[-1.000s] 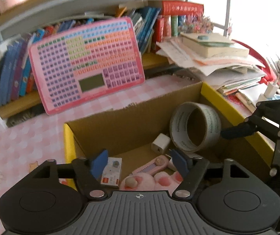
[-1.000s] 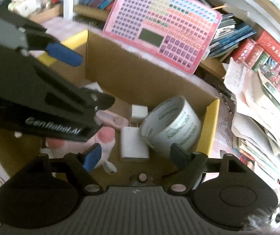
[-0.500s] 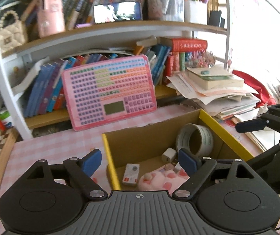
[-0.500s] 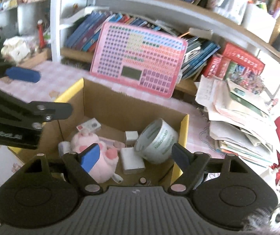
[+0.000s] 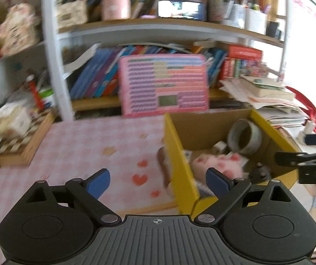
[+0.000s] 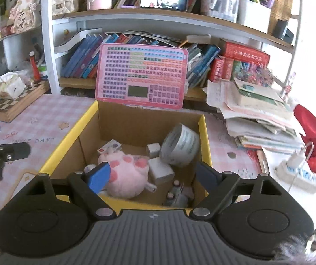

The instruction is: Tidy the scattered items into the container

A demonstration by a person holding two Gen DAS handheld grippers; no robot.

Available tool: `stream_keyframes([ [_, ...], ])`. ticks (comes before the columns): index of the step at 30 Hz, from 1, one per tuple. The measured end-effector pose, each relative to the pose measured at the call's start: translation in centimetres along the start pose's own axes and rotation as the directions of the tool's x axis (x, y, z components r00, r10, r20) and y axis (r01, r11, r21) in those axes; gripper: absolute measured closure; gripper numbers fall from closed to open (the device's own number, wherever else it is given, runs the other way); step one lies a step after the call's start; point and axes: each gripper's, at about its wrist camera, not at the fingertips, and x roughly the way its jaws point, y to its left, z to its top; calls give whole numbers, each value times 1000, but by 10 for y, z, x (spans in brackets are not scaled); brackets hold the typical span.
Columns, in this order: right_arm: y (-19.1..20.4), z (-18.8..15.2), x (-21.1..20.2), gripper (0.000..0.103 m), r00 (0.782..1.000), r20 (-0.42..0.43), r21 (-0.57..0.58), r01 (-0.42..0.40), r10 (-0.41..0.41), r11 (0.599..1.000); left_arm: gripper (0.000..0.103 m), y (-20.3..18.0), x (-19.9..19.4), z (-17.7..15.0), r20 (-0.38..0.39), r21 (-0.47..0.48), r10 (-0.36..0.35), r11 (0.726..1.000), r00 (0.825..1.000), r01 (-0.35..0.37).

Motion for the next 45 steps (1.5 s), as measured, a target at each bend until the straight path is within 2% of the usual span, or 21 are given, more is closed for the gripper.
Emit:
stream_keyframes([
  [5,6,-21,-19,18,999,8,55,37,-38,998,7,9,-20,-23,-35,-41,3,999,999,-4],
  [10,17,-48,-34,18,998,-44,111,40,-35,993,7,13,-42,-46,-42,-36,18,999,999,-19],
  [15,34,-68,-52,15,998,-59,108,34,-27,994,7,19,-66,-68,-58,-37,32,999,998,-34],
  [21,57,-83,-71,10,998,-67,87,6,-1,996,5,22,-90,-88,-64,28,58,998,996,-56],
  [27,75,-95,-87,7,998,-65,78,-9,14,997,4,27,-111,-102,-62,50,55,997,997,-52],
  [41,104,-116,-103,3,993,-112,37,-29,33,999,3,46,-131,-129,-114,2,20,1000,993,-20],
  [45,105,-124,-113,3,992,-122,41,-31,36,999,3,47,-136,-133,-118,-1,31,1000,993,-31],
])
